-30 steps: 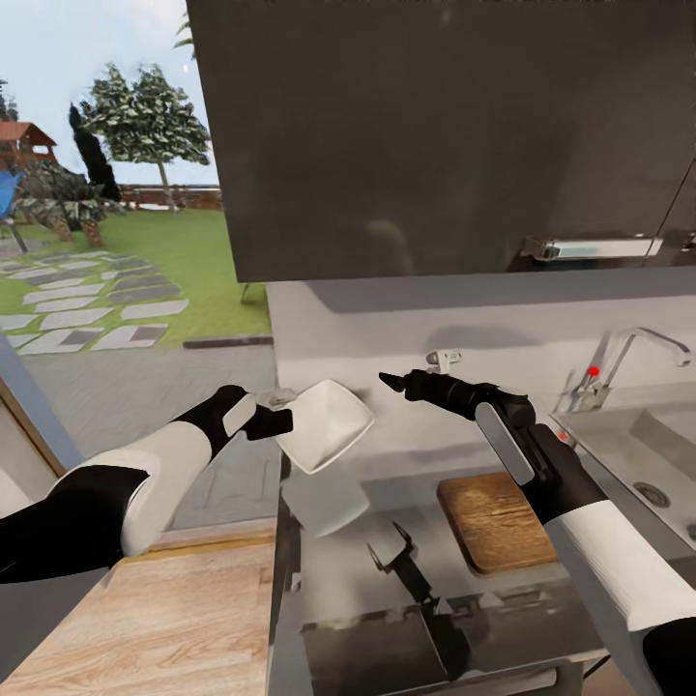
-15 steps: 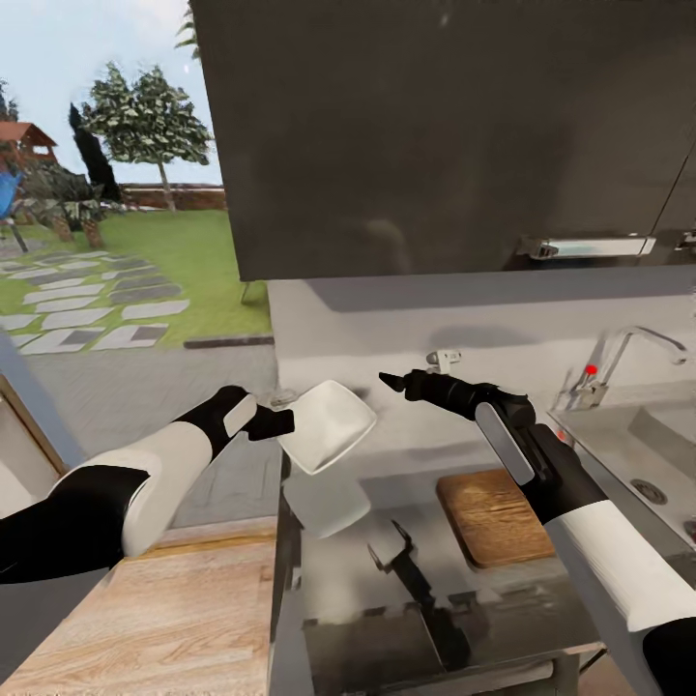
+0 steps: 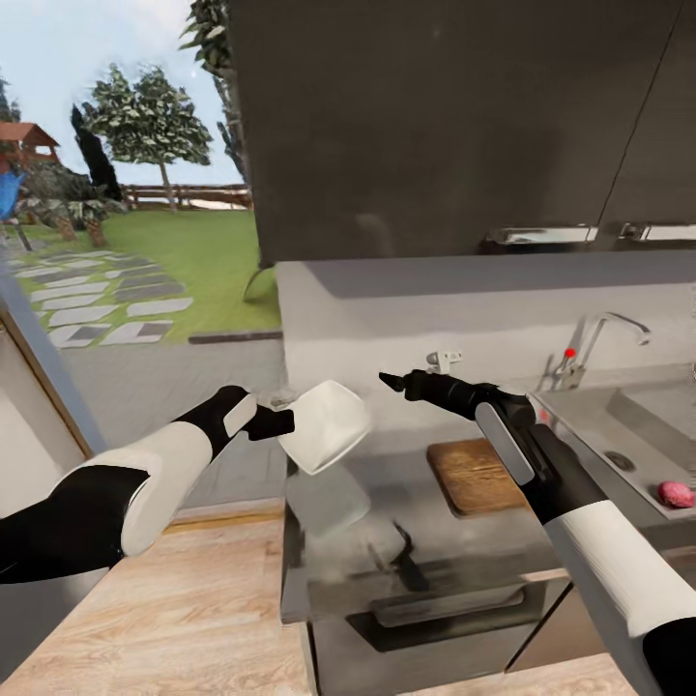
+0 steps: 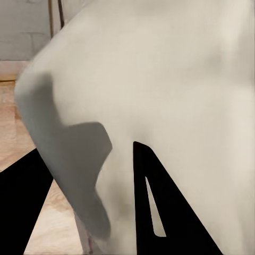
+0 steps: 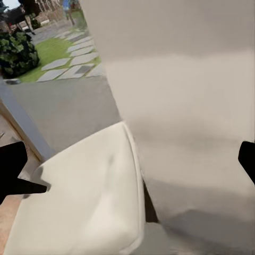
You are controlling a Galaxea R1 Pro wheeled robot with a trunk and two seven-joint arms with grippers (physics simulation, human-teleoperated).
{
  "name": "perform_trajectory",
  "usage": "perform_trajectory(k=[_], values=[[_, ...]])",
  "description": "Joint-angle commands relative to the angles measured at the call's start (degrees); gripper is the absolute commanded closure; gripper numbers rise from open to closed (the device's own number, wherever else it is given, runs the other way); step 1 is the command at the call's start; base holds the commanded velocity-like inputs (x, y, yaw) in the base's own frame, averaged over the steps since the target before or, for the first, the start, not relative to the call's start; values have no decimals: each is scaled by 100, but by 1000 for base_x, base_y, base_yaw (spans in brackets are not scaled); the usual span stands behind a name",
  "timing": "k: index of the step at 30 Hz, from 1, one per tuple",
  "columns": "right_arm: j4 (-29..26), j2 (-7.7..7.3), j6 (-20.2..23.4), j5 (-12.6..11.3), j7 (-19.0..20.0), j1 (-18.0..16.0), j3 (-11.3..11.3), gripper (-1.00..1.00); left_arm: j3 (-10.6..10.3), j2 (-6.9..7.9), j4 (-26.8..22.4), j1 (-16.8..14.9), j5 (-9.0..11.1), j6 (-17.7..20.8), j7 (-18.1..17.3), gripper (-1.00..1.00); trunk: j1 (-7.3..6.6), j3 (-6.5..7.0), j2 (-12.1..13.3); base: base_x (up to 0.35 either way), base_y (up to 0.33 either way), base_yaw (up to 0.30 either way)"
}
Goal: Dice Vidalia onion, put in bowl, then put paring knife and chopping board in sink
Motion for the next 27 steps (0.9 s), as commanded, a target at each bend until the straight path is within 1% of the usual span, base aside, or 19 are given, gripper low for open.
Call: perform_trajectory(k=[1, 14, 15, 17, 18, 19, 20, 22, 23, 26, 27], values=[[-4, -5, 23, -22, -2, -7, 6, -100, -32, 2, -7, -6, 33, 23, -15, 100, 0, -13, -14, -326, 0, 0], [-4, -5, 23, -14, -10, -7, 5, -100, -56, 25, -45, -7, 26, 42, -15, 100, 0, -13, -14, -320, 0, 0], [-4, -5, 23, -14, -10, -5, 4, -100, -71, 25, -47, -7, 25, 47, -15, 100, 0, -13, -14, -263, 0, 0], [-4, -5, 23, -14, -10, -6, 3, -100, -162, 36, -57, -7, 24, 75, -15, 100, 0, -13, -14, -253, 0, 0], [-4, -5, 23, -14, -10, -7, 3, -100, -272, 49, -62, -7, 23, 99, -15, 100, 0, -13, -14, -270, 0, 0], [-4, -5, 23, -14, -10, -7, 2, -100, -340, 59, -64, -7, 23, 109, -15, 100, 0, -13, -14, -274, 0, 0], [-4, -5, 23, -13, -14, -7, 2, -100, -495, 76, -67, -7, 22, 138, -18, 100, 0, -13, -14, -274, 0, 0], [-4, -5, 23, -13, -16, -7, 0, -100, -664, 86, -72, -7, 22, 179, -46, 100, 0, -13, -14, -252, 0, 0], [-4, -5, 23, -13, -17, -4, 3, -100, -837, 89, -80, -7, 22, 233, -116, 100, 0, -13, -14, -174, 0, 0], [-4, -5, 23, -13, -18, -4, 0, -100, -1092, 88, -112, -7, 22, 325, -304, 100, 0, -13, -14, -113, 0, 0], [-4, -5, 23, -13, -19, -5, -1, -100, -1261, 92, -168, -7, 22, 383, -471, 100, 0, -13, -14, -57, 0, 0]])
